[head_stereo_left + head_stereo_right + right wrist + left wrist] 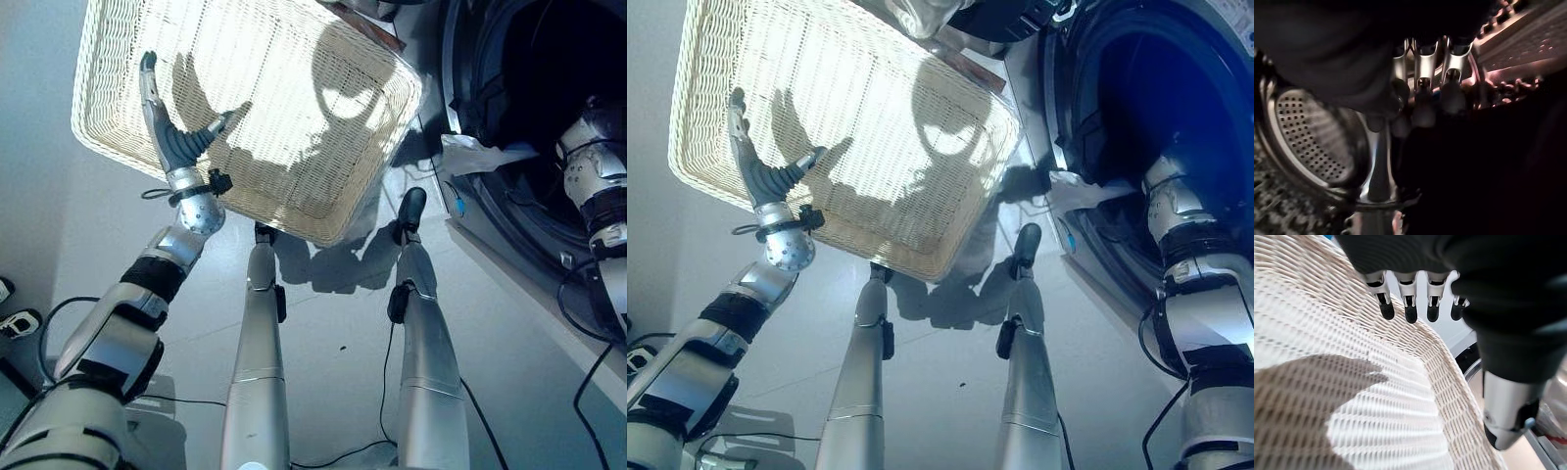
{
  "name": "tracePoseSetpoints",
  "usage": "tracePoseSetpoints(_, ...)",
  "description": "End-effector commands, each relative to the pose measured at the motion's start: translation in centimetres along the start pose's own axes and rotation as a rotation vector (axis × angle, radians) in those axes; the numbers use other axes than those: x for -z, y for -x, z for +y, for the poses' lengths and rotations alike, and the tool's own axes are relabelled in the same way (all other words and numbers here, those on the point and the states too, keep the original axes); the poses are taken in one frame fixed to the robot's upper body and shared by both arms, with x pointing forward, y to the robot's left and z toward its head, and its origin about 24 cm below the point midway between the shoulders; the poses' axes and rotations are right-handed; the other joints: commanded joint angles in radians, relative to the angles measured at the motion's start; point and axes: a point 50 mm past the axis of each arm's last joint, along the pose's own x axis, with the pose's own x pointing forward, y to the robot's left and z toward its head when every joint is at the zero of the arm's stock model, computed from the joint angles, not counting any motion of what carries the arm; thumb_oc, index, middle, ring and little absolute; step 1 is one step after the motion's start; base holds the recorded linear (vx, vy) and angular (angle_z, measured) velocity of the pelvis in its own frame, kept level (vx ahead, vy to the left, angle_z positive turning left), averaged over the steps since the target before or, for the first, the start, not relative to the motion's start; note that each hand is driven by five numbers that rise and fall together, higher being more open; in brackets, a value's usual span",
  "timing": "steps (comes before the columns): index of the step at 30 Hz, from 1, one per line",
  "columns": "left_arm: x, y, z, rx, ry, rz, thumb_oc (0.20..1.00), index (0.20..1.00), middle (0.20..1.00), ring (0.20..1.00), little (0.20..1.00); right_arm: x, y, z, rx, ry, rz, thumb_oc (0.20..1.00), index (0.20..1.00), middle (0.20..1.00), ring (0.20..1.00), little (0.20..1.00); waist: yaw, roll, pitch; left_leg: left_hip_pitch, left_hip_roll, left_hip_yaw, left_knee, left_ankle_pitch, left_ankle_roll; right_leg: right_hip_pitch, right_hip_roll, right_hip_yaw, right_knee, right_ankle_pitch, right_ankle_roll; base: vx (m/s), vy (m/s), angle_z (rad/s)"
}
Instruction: Put the clothes into the washing machine.
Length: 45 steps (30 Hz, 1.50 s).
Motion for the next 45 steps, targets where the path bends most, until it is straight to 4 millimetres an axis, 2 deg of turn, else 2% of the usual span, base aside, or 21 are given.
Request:
tracePoseSetpoints(1,-0.5,-1.4,1.1,-0.042,0.030,-0.025,1.000,1.000,1.000,1.000,1.000,-5.1,-3.2,-1.6,0.035,0.009,-0.208,0.598,0.598,0.598,0.598,0.598,-0.023,0.009,-0.005,0.026,-0.033,-0.021,-0.038,-0.025,0.079,0.027,0.033,-0.043,0.062,-0.039,0.080,0.00,0.000,0.00)
tracePoseSetpoints(2,-0.6,-1.4,1.0,-0.042,0.030,-0.025,1.000,1.000,1.000,1.000,1.000,-5.0,-3.2,-1.5,0.032,0.014,-0.213,0.686,0.686,0.686,0.686,0.686,-0.022,0.010,-0.005,0.025,-0.033,-0.022,-0.039,-0.025,0.079,0.026,0.033,-0.043,0.062,-0.039,0.080,0.00,0.000,0.00)
tracePoseSetpoints(3,-0.8,-1.6,0.7,-0.042,0.039,-0.028,1.000,1.000,1.000,1.000,1.000,-4.8,-1.6,0.0,-0.048,0.128,-0.302,1.000,1.000,1.000,1.000,1.000,-0.019,0.019,-0.005,0.021,-0.040,-0.021,-0.043,-0.026,0.081,0.021,0.032,-0.042,0.058,-0.041,0.079,0.00,0.000,0.00)
tracePoseSetpoints(7,-0.8,-1.6,0.7,-0.043,0.041,-0.028,1.000,1.000,1.000,1.000,1.000,-4.7,-1.2,0.4,-0.065,0.151,-0.324,1.000,1.000,1.000,1.000,1.000,-0.019,0.021,-0.005,0.020,-0.042,-0.021,-0.043,-0.026,0.081,0.020,0.031,-0.042,0.058,-0.041,0.079,0.00,0.000,0.00)
tracePoseSetpoints(8,-0.9,-1.6,0.4,-0.041,0.048,-0.024,1.000,1.000,1.000,1.000,1.000,-4.5,0.3,1.7,-0.129,0.214,-0.368,1.000,1.000,1.000,1.000,1.000,-0.017,0.025,-0.005,0.017,-0.047,-0.021,-0.042,-0.027,0.083,0.016,0.030,-0.042,0.056,-0.042,0.077,0.00,0.000,0.00)
tracePoseSetpoints(10,-0.9,-1.6,0.4,-0.041,0.048,-0.024,1.000,1.000,1.000,1.000,1.000,-4.5,0.3,1.7,-0.129,0.214,-0.368,1.000,1.000,1.000,1.000,1.000,-0.017,0.025,-0.005,0.017,-0.047,-0.021,-0.042,-0.027,0.083,0.016,0.030,-0.042,0.056,-0.042,0.077,0.00,0.000,0.00)
tracePoseSetpoints(11,-0.9,-1.5,0.1,-0.028,0.064,-0.013,1.000,1.000,1.000,1.000,1.000,-3.7,1.4,2.5,-0.210,0.250,-0.388,1.000,1.000,1.000,1.000,1.000,-0.015,0.032,-0.005,0.011,-0.049,-0.016,-0.037,-0.030,0.082,0.011,0.027,-0.042,0.060,-0.048,0.077,0.00,0.000,0.00)
tracePoseSetpoints(13,-0.2,-0.7,-0.4,0.015,0.070,0.021,1.000,1.000,1.000,1.000,1.000,0.1,3.7,2.9,-0.392,0.328,-0.372,1.000,1.000,1.000,1.000,1.000,-0.023,0.031,-0.005,0.028,-0.054,-0.004,-0.023,-0.043,0.087,0.028,0.029,-0.034,0.063,-0.057,0.073,0.00,0.000,0.00)
tracePoseSetpoints(14,-0.2,-0.7,-0.4,0.015,0.070,0.021,1.000,1.000,1.000,1.000,1.000,0.1,3.7,2.9,-0.392,0.328,-0.372,1.000,1.000,1.000,1.000,1.000,-0.023,0.031,-0.005,0.028,-0.054,-0.004,-0.023,-0.043,0.087,0.028,0.029,-0.034,0.063,-0.057,0.073,-0.03,0.007,0.01)
tracePoseSetpoints(15,0.1,-0.1,-0.6,0.030,0.068,0.043,1.000,1.000,1.000,1.000,1.000,1.7,4.9,2.8,-0.459,0.370,-0.369,1.000,1.000,1.000,1.000,1.000,-0.028,0.029,-0.005,0.041,-0.055,0.002,-0.014,-0.048,0.090,0.039,0.029,-0.032,0.066,-0.057,0.074,0.00,0.000,0.00)
tracePoseSetpoints(16,0.2,0.0,-0.7,0.032,0.068,0.046,1.000,1.000,1.000,1.000,1.000,2.0,5.0,2.8,-0.468,0.374,-0.366,1.000,1.000,1.000,1.000,1.000,-0.029,0.028,-0.005,0.044,-0.055,0.004,-0.014,-0.049,0.091,0.042,0.028,-0.032,0.065,-0.057,0.074,-0.04,0.019,0.03)
tracePoseSetpoints(17,0.6,0.5,-0.8,0.043,0.069,0.065,1.000,1.000,1.000,1.000,1.000,3.4,5.9,2.6,-0.525,0.412,-0.358,1.000,1.000,1.000,1.000,1.000,-0.033,0.026,-0.005,0.064,-0.053,0.011,-0.015,-0.049,0.092,0.059,0.026,-0.032,0.062,-0.054,0.075,-0.03,0.012,0.02)
tracePoseSetpoints(19,0.9,1.0,-1.1,0.059,0.070,0.086,1.000,1.000,1.000,1.000,1.000,4.5,7.1,2.7,-0.598,0.474,-0.391,1.000,1.000,1.000,1.000,1.000,-0.038,0.025,-0.005,0.090,-0.050,0.022,-0.020,-0.049,0.094,0.081,0.024,-0.031,0.057,-0.052,0.076,-0.04,0.021,0.01)
tracePoseSetpoints(25,1.4,2.0,-1.4,0.095,0.071,0.114,1.000,1.000,1.000,1.000,1.000,5.9,9.3,2.6,-0.733,0.571,-0.519,1.000,1.000,1.000,1.000,1.000,-0.043,0.021,-0.005,0.144,-0.038,0.042,-0.032,-0.048,0.094,0.127,0.011,-0.037,0.041,-0.044,0.084,-0.02,0.007,-0.01)
tracePoseSetpoints(31,2.0,3.4,-1.7,0.131,0.071,0.146,1.000,1.000,1.000,1.000,1.000,6.8,13.1,2.5,-0.944,0.601,-0.698,1.000,1.000,1.000,1.000,1.000,-0.050,0.017,-0.005,0.202,-0.028,0.064,-0.043,-0.050,0.090,0.177,-0.004,-0.043,0.025,-0.044,0.088,-0.03,0.025,-0.01)
tracePoseSetpoints(34,2.8,5.1,-1.8,0.168,0.052,0.193,1.000,1.000,1.000,1.000,1.000,7.4,16.1,1.5,-1.090,0.569,-0.762,1.000,1.000,1.000,1.000,1.000,-0.063,0.008,-0.005,0.237,-0.023,0.080,-0.042,-0.059,0.092,0.206,-0.002,-0.035,0.027,-0.058,0.085,-0.01,0.034,-0.01)
tracePoseSetpoints(37,3.8,6.8,-1.4,0.201,0.028,0.242,1.000,1.000,1.000,1.000,1.000,8.8,17.7,0.0,-1.189,0.571,-0.752,1.000,1.000,1.000,1.000,1.000,-0.066,0.002,-0.005,0.279,-0.018,0.096,-0.049,-0.064,0.094,0.244,-0.006,-0.039,0.021,-0.064,0.084,0.00,0.011,0.00)
tracePoseSetpoints(38,4.7,8.1,-0.9,0.222,0.021,0.292,1.000,1.000,1.000,1.000,1.000,9.8,18.6,-1.2,-1.257,0.583,-0.734,1.000,1.000,1.000,1.000,1.000,-0.067,-0.002,-0.005,0.313,-0.013,0.108,-0.055,-0.067,0.094,0.278,-0.016,-0.043,0.012,-0.066,0.086,0.00,0.000,0.00)
tracePoseSetpoints(42,6.5,10.9,0.3,0.265,-0.012,0.400,1.000,1.000,1.000,1.000,1.000,12.1,20.0,-3.6,-1.387,0.605,-0.647,1.000,1.000,1.000,1.000,1.000,-0.063,-0.005,-0.005,0.398,-0.004,0.130,-0.071,-0.076,0.093,0.363,-0.032,-0.055,-0.007,-0.077,0.087,0.00,0.003,-0.01)
tracePoseSetpoints(44,7.1,11.5,0.8,0.274,-0.019,0.433,1.000,1.000,1.000,1.000,1.000,12.7,20.3,-4.2,-1.421,0.612,-0.612,1.000,1.000,1.000,1.000,1.000,-0.062,-0.006,-0.005,0.426,-0.002,0.137,-0.076,-0.080,0.092,0.388,-0.036,-0.058,-0.013,-0.081,0.088,-0.01,0.010,-0.06)
tracePoseSetpoints(45,8.4,13.9,2.0,0.304,-0.034,0.521,1.000,1.000,1.000,1.000,1.000,14.7,21.0,-6.1,-1.509,0.643,-0.473,1.000,1.000,1.000,1.000,1.000,-0.056,-0.006,-0.005,0.504,0.003,0.153,-0.095,-0.085,0.088,0.465,-0.047,-0.064,-0.029,-0.092,0.089,-0.02,0.009,-0.05)
